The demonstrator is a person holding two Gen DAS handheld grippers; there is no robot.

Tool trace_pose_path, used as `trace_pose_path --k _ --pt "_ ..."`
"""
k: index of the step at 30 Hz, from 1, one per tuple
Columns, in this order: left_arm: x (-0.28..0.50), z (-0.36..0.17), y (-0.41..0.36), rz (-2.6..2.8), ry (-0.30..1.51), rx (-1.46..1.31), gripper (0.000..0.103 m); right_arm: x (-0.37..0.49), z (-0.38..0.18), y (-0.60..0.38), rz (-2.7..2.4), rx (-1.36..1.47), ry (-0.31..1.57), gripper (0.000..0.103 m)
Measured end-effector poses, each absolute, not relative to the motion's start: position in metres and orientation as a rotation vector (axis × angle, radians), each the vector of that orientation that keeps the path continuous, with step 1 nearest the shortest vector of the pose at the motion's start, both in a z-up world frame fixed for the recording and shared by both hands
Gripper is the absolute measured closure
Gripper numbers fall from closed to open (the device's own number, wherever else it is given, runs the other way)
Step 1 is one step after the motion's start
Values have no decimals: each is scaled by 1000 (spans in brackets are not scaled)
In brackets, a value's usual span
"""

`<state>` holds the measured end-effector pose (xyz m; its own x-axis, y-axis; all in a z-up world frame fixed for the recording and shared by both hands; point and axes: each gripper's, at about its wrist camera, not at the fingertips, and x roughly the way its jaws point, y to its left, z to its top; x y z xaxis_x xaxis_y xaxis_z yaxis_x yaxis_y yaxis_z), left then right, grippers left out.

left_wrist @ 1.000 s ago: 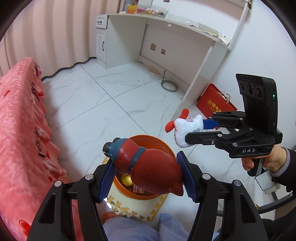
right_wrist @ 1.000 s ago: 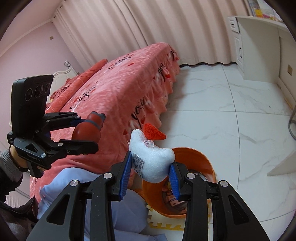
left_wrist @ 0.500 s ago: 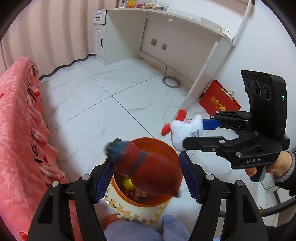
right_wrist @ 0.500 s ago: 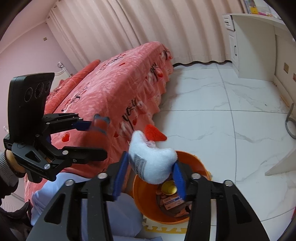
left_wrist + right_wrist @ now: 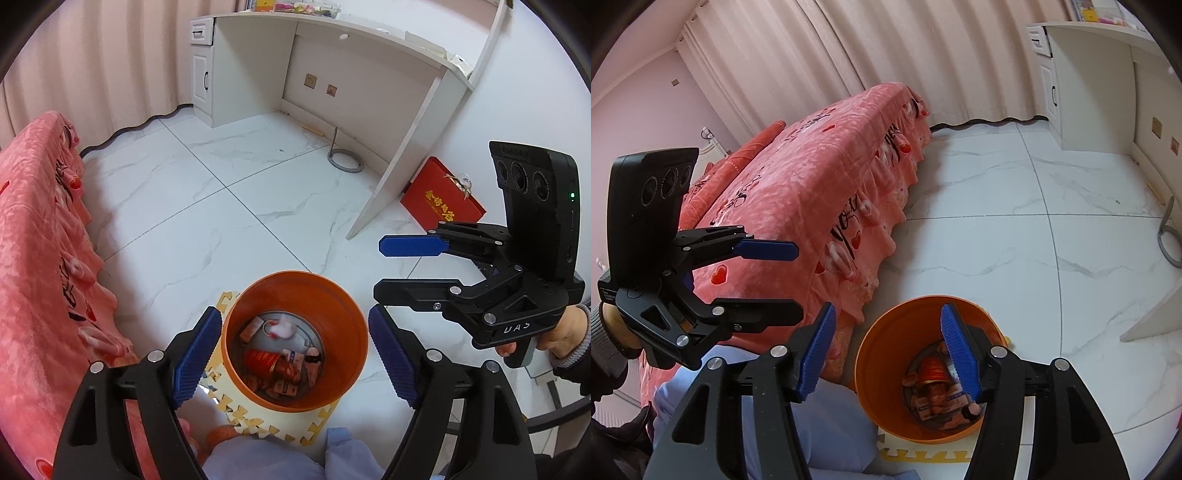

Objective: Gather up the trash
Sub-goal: 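Move both open tools back to the bed toward the purple cup and ET MINT box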

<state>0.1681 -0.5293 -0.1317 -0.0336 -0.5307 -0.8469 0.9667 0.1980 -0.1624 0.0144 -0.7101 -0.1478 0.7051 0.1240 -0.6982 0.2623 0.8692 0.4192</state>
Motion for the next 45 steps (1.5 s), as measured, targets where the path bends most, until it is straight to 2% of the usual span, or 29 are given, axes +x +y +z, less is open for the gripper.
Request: trace_pose_path --k 14,20,26,31,45 --pt "170 -120 -502 -1275 960 564 22 23 -129 -689 -56 502 781 43" --pt "171 -103 -466 -1232 927 518 22 30 -108 -661 -4 475 760 41" --pt "169 -84 -404 -1139 900 461 21 52 -84 -600 118 415 756 40" --pt "166 -71 -337 -1042 890 387 17 79 -66 -530 256 350 759 39" --pt "155 -66 -133 -679 925 195 17 146 -48 -322 617 159 815 36"
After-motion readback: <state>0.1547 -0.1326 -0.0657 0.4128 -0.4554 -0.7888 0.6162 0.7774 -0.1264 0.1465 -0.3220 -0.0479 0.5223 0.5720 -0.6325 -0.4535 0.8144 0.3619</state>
